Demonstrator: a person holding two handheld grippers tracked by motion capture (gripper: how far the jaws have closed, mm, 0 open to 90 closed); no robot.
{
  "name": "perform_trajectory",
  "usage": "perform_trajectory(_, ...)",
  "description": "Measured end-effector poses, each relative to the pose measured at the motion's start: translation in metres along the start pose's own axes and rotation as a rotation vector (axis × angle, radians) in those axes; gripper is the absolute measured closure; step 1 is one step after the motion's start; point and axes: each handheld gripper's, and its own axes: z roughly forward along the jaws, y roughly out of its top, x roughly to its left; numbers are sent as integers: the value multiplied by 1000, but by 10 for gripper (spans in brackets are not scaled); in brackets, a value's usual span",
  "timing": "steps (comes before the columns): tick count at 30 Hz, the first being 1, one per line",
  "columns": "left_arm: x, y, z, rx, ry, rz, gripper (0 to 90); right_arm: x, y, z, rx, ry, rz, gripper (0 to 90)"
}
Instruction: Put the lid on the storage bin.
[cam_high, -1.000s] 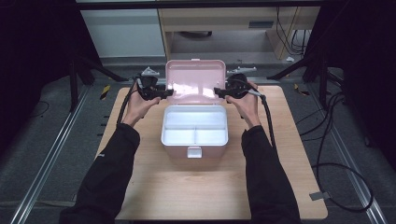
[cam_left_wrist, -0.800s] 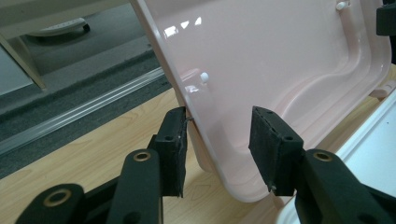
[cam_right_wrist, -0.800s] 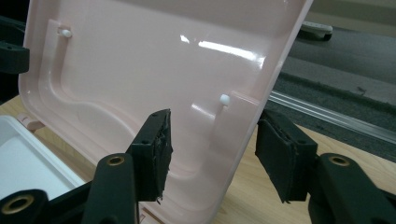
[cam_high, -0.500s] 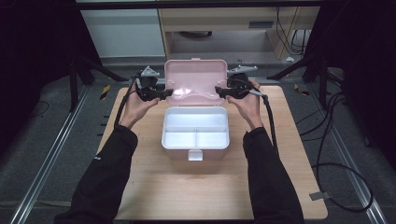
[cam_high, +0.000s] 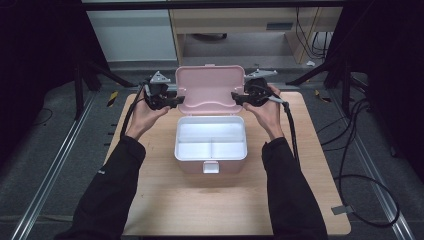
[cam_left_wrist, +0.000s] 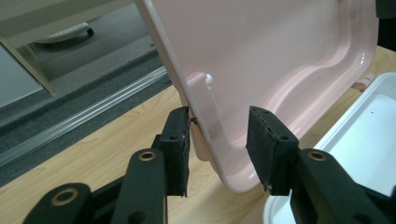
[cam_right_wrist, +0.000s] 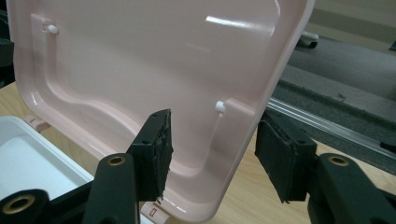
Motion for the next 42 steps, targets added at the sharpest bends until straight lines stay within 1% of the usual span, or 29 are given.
perform_trajectory(2, -1, 0, -1, -2, -1, 2, 617, 0, 1, -2, -3, -2, -2, 465)
perform_trajectory(4, -4, -1, -2, -1, -4, 11, 622, 1, 3, -9, -11, -9, -8, 471)
perform_trajectory(8, -7, -1, -5, -6, 0, 17, 643, 4, 1, -15, 2, -19, -26, 479)
perform_trajectory(9, -7, -1, -7, -11, 3, 20, 649, 5, -1, -16, 2, -18, -22, 489)
perform_trajectory(11, -8, -3, -8, -23, 0, 15, 666, 5, -6, -20, -23, -13, -13, 510)
perform_trajectory(15, -13, -4, -13, -18, 11, 43, 682, 6, -10, -27, -29, -9, -17, 552)
perform_trajectory(17, -15, -4, -15, -13, 13, 55, 685, 7, -10, -30, -26, -12, -32, 569)
perform_trajectory(21, -19, -7, -21, -11, 7, 70, 705, 11, -13, -40, -24, -8, -51, 593)
perform_trajectory(22, -20, -8, -23, -12, 4, 68, 712, 12, -14, -42, -22, -5, -48, 598)
perform_trajectory(26, -26, -12, -32, -5, -3, 96, 717, 17, -19, -51, -17, -4, -75, 624)
perform_trajectory(30, -33, -18, -40, 3, -18, 132, 734, 20, -28, -61, -6, 17, -105, 681)
perform_trajectory(31, -34, -19, -42, 11, -21, 145, 735, 20, -30, -63, -2, 19, -110, 698)
perform_trajectory(32, -35, -20, -43, 15, -25, 153, 740, 20, -32, -64, 4, 26, -124, 718)
perform_trajectory(34, -36, -21, -44, 16, -28, 158, 753, 20, -37, -66, 15, 31, -139, 761)
perform_trajectory(35, -38, -25, -46, 19, -32, 170, 759, 19, -39, -67, 15, 35, -141, 779)
perform_trajectory(38, -39, -29, -49, 19, -44, 176, 781, 19, -44, -68, 23, 49, -138, 812)
perform_trajectory(41, -41, -35, -49, 25, -57, 176, 798, 19, -49, -69, 27, 64, -141, 817)
perform_trajectory(42, -41, -37, -49, 32, -59, 183, 803, 19, -51, -70, 29, 70, -146, 816)
